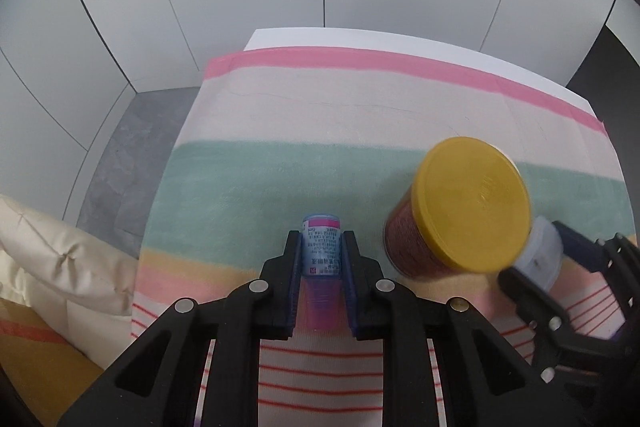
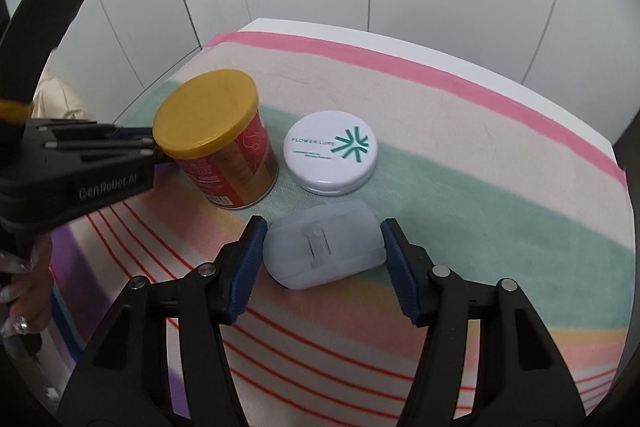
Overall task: Organize objects
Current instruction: 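Grasp the lavender tube with the left tool while the right tool grasps the clear lens case, then lift the lavender tube and lens case and carry both toward the cardboard box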
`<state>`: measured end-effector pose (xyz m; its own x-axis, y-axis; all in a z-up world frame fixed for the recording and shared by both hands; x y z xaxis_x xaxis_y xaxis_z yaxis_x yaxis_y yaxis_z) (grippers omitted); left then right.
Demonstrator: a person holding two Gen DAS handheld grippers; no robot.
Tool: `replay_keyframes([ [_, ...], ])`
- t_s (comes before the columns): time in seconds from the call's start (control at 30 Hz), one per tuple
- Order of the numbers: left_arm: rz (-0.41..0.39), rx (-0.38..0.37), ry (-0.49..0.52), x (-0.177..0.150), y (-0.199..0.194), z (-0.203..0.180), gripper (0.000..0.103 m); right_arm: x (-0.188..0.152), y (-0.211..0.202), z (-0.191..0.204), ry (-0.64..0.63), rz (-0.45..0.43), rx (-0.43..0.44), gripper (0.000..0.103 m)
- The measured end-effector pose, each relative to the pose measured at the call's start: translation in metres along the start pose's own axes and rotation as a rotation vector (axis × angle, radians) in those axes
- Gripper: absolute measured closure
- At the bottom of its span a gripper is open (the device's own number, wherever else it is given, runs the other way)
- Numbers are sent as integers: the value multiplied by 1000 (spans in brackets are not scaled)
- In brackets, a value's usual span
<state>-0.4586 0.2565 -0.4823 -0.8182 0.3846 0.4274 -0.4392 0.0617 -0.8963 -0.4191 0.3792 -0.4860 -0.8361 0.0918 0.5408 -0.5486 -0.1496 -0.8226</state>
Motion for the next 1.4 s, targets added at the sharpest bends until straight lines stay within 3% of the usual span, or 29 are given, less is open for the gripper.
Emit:
replay_keyframes([
  [0.27, -30, 4, 0, 12, -35, 2, 84, 14, -22, -5, 46, -1, -43, 42],
  [0.53, -79, 11, -26, 38, -100, 13, 84, 47, -71, -5, 128, -29, -76, 42],
  [0.83, -234, 75, -7, 77, -240, 27, 84, 104, -196, 8, 148, -200, -153, 42],
  [1.1, -289, 61, -43, 87, -343, 36, 84, 133, -315, 25, 159, -336, -215, 42],
  [1.2, -315, 74, -34, 82, -372, 34, 84, 140, -349, 35, 167, -368, -210, 42],
  [1.4, -308, 78, -19, 60, -392, 29, 84, 130, -391, 49, 166, -402, -217, 42],
])
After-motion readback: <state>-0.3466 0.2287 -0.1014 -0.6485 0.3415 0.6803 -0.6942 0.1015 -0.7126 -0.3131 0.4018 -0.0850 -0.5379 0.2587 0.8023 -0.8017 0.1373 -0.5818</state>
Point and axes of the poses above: each gripper's, at about its wrist camera, not at the fingertips, and y roughly the way its jaws point, z to its left, x to its top, the point moved 9 cm from there along y, roughly the way its jaws point, and after that the axes turned 12 degrees about y, right-handed, at the moved point
